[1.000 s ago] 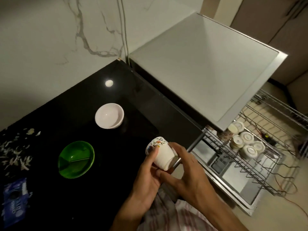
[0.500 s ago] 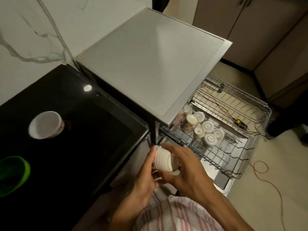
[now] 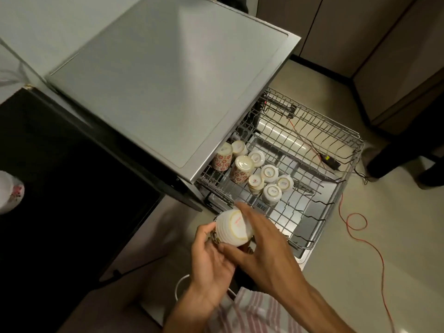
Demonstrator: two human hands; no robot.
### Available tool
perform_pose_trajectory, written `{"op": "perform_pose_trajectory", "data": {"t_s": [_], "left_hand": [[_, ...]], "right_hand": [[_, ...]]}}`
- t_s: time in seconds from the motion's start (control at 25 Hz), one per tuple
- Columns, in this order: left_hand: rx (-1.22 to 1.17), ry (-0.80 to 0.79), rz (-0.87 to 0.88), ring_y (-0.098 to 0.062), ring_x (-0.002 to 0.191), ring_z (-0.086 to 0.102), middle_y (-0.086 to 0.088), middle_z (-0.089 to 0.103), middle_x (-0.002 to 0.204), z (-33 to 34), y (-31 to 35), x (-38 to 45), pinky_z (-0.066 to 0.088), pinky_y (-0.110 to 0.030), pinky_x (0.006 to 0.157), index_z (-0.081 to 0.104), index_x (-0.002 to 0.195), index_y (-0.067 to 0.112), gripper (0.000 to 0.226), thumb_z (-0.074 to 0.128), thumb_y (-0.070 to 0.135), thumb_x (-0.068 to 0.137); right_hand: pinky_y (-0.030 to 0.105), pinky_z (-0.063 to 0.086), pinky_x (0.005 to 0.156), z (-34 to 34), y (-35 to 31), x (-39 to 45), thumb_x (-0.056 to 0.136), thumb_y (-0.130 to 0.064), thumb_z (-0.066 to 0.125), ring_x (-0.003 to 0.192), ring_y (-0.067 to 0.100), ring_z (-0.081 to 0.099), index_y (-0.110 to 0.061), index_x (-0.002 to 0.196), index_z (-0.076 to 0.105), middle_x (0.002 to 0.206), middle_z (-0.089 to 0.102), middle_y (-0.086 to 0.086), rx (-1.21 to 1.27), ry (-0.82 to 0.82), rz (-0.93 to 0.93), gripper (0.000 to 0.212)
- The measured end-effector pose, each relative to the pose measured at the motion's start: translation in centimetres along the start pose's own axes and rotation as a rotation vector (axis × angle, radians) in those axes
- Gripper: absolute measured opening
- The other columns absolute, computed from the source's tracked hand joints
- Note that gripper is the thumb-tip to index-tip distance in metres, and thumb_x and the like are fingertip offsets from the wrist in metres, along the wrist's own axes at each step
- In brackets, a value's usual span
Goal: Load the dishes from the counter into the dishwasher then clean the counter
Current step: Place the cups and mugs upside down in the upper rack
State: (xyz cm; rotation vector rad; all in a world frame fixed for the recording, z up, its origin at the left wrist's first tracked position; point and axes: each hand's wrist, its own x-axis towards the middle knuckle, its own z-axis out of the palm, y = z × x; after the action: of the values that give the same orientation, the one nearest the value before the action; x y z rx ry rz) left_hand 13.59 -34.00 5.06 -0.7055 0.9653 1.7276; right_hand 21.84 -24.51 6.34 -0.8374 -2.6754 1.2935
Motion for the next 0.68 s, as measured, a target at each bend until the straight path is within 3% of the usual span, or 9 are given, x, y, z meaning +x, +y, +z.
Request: {"op": "perform_pose_trajectory", "data": {"t_s": [0.08,0.16,0.24,0.32,0.44,0.52,0.6,0.68], "left_hand": [[0.072,-0.021,-0.005,-0.028,0.088,0.068,-0.022,0.069,0.101,1.0,0.1,1.9,0.055,-0.037,0.075,0.071,0.104,0.003,0.039,0.048,0.033,0.093],[0.313,-0.012,0.037,-0.026,0.097,0.066,-0.023,0.067,0.114,2.1,0.4,4.3,0.052,-0.039,0.081,0.07,0.112,0.01,0.037,0.046,0.034,0.096],[0.701,0.008,0.167,-0.015,0.106,0.064,-0.005,0.066,0.122,3.5,1.2,7.1,0.052,-0.032,0.086,0.06,0.125,0.031,0.03,0.047,0.035,0.099],[0.99,-0.04,0.327,0.003,0.104,0.059,0.017,0.06,0.121,5.4,2.4,9.5,0.049,-0.016,0.078,0.053,0.128,0.046,0.031,0.049,0.035,0.099],[1.258,-0.192,0.459,0.006,0.11,0.052,0.019,0.051,0.131,8.6,4.2,14.4,0.043,-0.008,0.076,0.047,0.139,0.036,0.043,0.055,0.031,0.097],[1.37,-0.23,0.499,0.006,0.104,0.052,0.019,0.05,0.121,10.4,5.2,18.8,0.041,-0.007,0.073,0.044,0.141,0.031,0.048,0.058,0.03,0.096],[1.381,-0.2,0.51,0.007,0.096,0.053,0.016,0.054,0.111,12.2,6.1,24.1,0.041,-0.008,0.07,0.048,0.138,0.028,0.044,0.058,0.028,0.096],[1.333,-0.165,0.534,-0.002,0.1,0.059,0.008,0.062,0.117,13.4,7.1,29.5,0.048,-0.017,0.078,0.053,0.135,0.023,0.04,0.057,0.023,0.096]], "right_hand": [[0.001,0.026,0.09,-0.3,0.9,1.7,0.074,-0.05,0.077,0.113,-0.01,0.039,-0.037,0.142,0.038,0.124,0.045,-0.028,-0.008,0.024,0.053,0.08],[0.008,0.034,0.082,-1.0,2.2,3.7,0.071,-0.047,0.079,0.106,-0.002,0.047,-0.035,0.136,0.042,0.115,0.05,-0.024,-0.02,0.059,0.119,0.076],[0.013,0.039,0.074,-1.9,4.0,6.3,0.07,-0.044,0.08,0.097,0.006,0.051,-0.031,0.132,0.044,0.107,0.05,-0.019,-0.068,0.084,0.137,0.073],[0.022,0.043,0.071,-2.8,6.2,9.4,0.07,-0.042,0.081,0.093,0.011,0.051,-0.026,0.13,0.046,0.105,0.053,-0.014,-0.117,0.087,0.137,0.072],[0.026,0.043,0.07,-3.8,10.3,15.4,0.067,-0.034,0.084,0.094,0.016,0.051,-0.023,0.128,0.047,0.103,0.057,-0.007,-0.146,0.048,0.122,0.071],[0.029,0.043,0.071,-3.9,13.2,20.2,0.069,-0.032,0.083,0.095,0.016,0.047,-0.022,0.128,0.049,0.107,0.061,-0.002,-0.17,0.023,0.087,0.07],[0.032,0.042,0.077,-3.7,16.2,25.4,0.07,-0.032,0.082,0.098,0.017,0.046,-0.02,0.129,0.049,0.113,0.063,0.001,-0.21,0.001,0.043,0.069],[0.035,0.043,0.088,-3.4,18.6,30.4,0.071,-0.032,0.081,0.103,0.021,0.051,-0.019,0.129,0.049,0.116,0.064,0.002,-0.277,-0.02,-0.013,0.067]]}}
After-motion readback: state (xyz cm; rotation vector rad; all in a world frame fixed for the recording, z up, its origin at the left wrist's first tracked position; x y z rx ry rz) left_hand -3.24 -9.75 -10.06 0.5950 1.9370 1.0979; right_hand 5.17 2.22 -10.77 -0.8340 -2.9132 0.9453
